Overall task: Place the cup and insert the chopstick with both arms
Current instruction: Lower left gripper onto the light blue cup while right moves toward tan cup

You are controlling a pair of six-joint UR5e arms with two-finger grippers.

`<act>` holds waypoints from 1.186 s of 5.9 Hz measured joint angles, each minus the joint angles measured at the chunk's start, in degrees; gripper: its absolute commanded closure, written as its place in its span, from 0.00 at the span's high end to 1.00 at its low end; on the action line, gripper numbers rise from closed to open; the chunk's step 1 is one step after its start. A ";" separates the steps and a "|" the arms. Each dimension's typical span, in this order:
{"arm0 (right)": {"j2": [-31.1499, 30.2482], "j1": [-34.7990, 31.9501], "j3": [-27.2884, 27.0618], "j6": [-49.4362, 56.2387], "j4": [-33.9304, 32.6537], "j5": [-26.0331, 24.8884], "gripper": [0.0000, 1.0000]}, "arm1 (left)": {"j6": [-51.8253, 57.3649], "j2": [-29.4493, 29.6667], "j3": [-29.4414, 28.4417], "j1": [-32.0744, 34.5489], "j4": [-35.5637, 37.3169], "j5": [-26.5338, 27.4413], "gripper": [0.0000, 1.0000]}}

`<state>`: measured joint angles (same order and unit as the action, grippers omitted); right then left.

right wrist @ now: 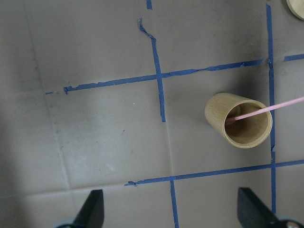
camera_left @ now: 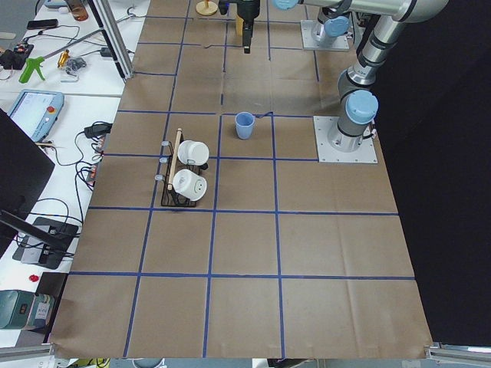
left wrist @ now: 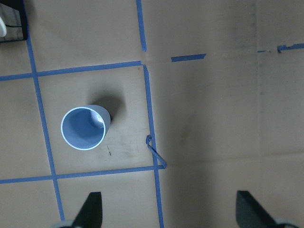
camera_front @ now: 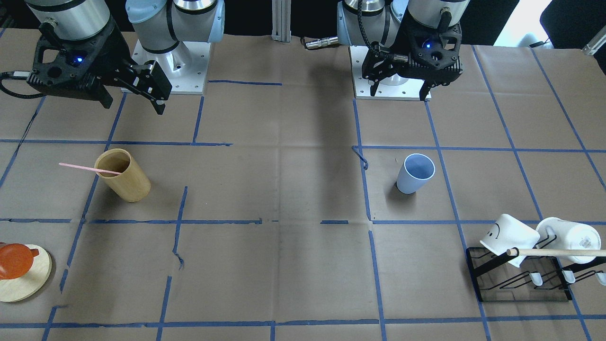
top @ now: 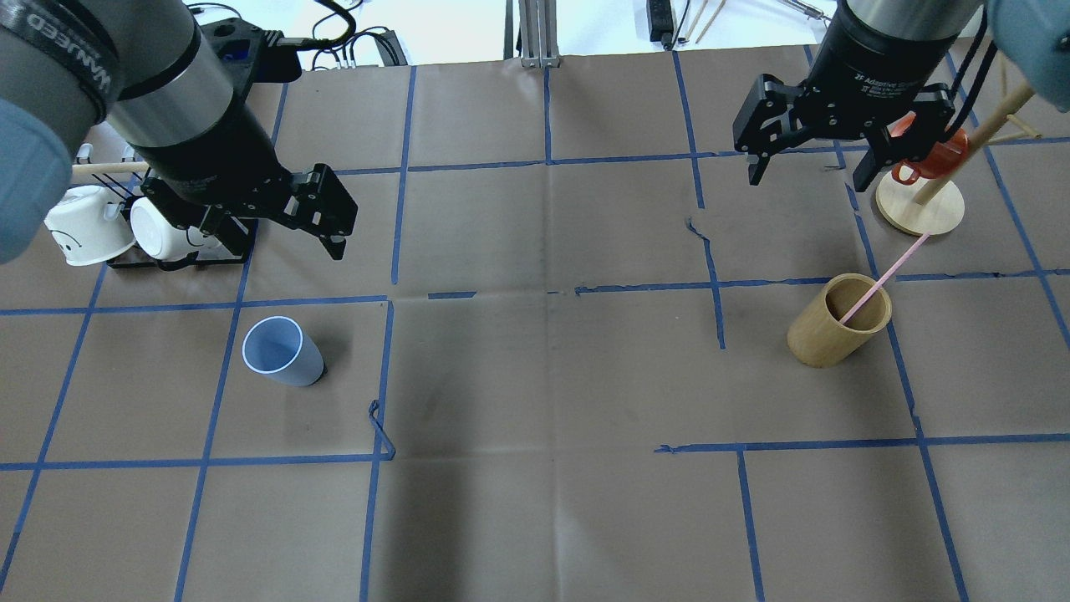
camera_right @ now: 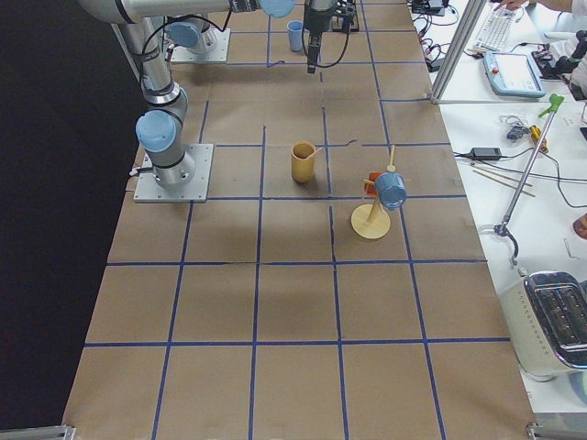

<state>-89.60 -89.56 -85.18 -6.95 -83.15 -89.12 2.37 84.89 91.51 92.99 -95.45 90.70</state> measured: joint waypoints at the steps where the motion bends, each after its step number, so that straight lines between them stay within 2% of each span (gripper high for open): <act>1: 0.02 0.00 -0.05 0.01 0.00 -0.09 1.00 | 0.00 0.01 0.00 0.00 0.00 0.01 0.98; 4: 0.30 1.08 -0.62 1.88 -0.49 -0.46 1.00 | 0.11 -0.07 0.10 -0.13 0.00 0.02 0.98; 5: 0.35 3.57 -0.73 4.22 -0.81 -0.51 1.00 | 0.24 -0.28 0.52 -1.46 -0.02 -0.07 0.98; 7: 0.30 13.28 -1.03 10.84 -1.16 -0.31 1.00 | 2.39 1.51 1.94 -7.26 1.09 -0.40 0.98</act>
<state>-89.30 -76.28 -86.20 3.88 -84.31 -89.43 4.76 86.39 93.45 85.73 -94.36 90.29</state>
